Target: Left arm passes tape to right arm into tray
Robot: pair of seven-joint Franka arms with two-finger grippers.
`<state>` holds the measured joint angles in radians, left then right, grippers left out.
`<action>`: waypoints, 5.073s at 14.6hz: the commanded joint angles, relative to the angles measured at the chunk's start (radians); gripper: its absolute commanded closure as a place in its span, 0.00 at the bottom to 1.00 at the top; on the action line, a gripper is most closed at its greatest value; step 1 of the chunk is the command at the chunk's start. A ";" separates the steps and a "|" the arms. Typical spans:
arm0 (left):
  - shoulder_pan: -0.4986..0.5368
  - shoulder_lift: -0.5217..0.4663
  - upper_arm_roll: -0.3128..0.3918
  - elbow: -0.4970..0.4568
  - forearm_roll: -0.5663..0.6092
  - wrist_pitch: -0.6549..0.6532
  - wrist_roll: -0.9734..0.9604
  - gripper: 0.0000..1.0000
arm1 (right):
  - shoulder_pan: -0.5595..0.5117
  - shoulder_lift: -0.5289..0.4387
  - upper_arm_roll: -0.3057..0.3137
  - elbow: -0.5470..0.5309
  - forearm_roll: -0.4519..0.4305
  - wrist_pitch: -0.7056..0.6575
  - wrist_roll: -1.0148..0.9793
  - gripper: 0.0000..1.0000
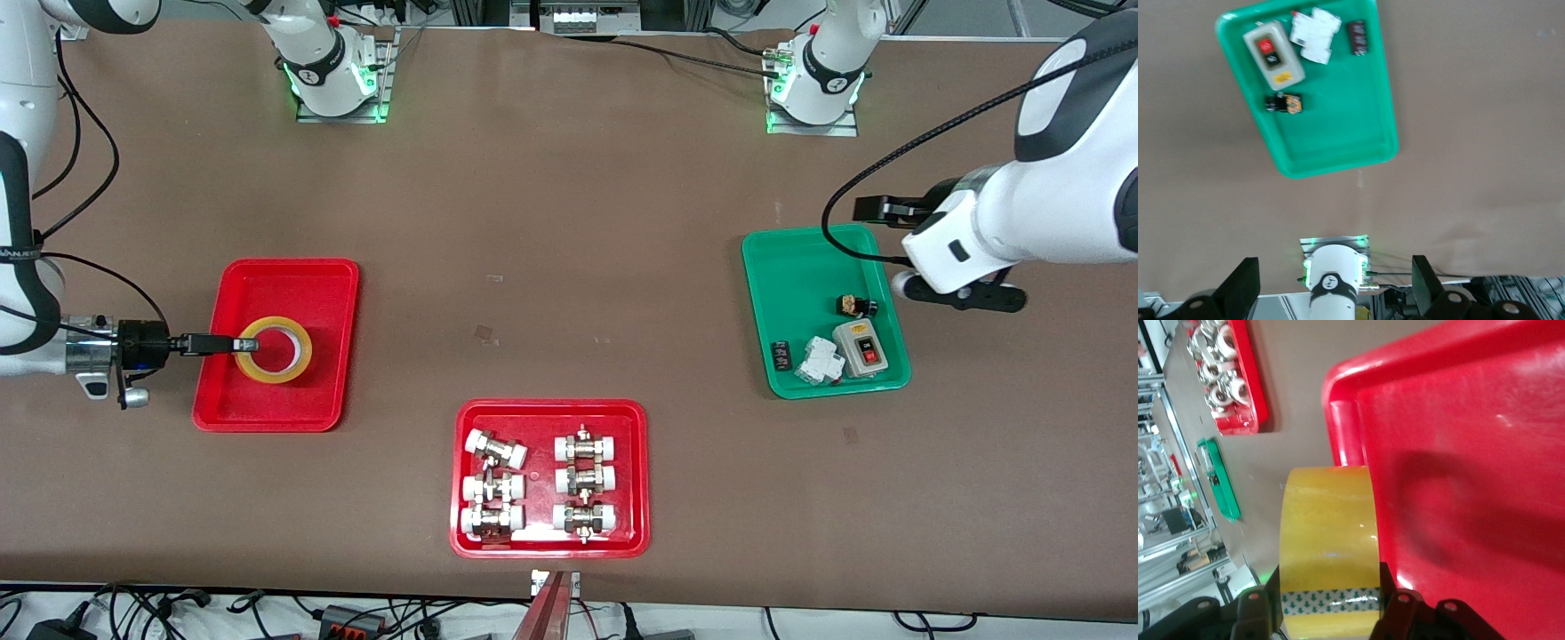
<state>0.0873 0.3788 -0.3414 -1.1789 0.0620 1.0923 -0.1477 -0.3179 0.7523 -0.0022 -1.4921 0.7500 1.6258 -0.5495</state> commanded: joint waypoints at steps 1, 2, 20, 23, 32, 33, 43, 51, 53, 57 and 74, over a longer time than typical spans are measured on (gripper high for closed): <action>0.005 -0.009 -0.010 0.033 0.042 -0.020 0.008 0.00 | -0.035 0.010 0.024 -0.023 0.011 -0.015 -0.095 0.59; 0.006 -0.036 -0.008 0.015 0.045 -0.009 0.010 0.00 | -0.035 0.015 0.024 -0.025 0.011 -0.017 -0.099 0.59; 0.065 -0.279 -0.018 -0.337 -0.067 0.238 -0.010 0.00 | 0.075 -0.069 0.021 -0.080 -0.335 0.169 -0.112 0.00; 0.031 -0.245 -0.024 -0.294 -0.057 0.212 -0.035 0.00 | 0.166 -0.161 0.022 -0.056 -0.536 0.186 0.070 0.00; 0.008 -0.233 -0.025 -0.291 -0.087 0.215 -0.207 0.00 | 0.298 -0.352 0.028 0.085 -0.756 0.018 0.506 0.00; 0.011 -0.233 -0.025 -0.292 -0.087 0.215 -0.187 0.00 | 0.298 -0.369 0.030 0.090 -0.756 -0.018 0.517 0.00; -0.219 -0.250 0.366 -0.263 -0.087 0.287 0.168 0.00 | 0.269 -0.439 0.018 0.230 -0.770 -0.069 0.542 0.00; -0.225 -0.271 0.355 -0.254 0.014 0.428 0.163 0.00 | 0.263 -0.613 0.014 -0.028 -0.782 0.123 0.537 0.00; -0.221 -0.273 0.357 -0.252 0.009 0.429 0.161 0.00 | 0.263 -0.634 0.019 -0.036 -0.775 0.094 0.528 0.00; -0.204 -0.270 0.364 -0.248 -0.007 0.438 0.169 0.00 | 0.273 -0.689 0.022 -0.098 -0.779 0.078 0.542 0.00; -0.196 -0.276 0.367 -0.255 -0.110 0.401 0.303 0.00 | 0.267 -0.746 0.013 -0.181 -0.735 0.075 0.531 0.00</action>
<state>-0.1146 0.1148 0.0155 -1.4384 -0.0422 1.5413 0.1284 -0.0481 0.0208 0.0106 -1.6815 -0.0087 1.7342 -0.0283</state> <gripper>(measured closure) 0.000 0.000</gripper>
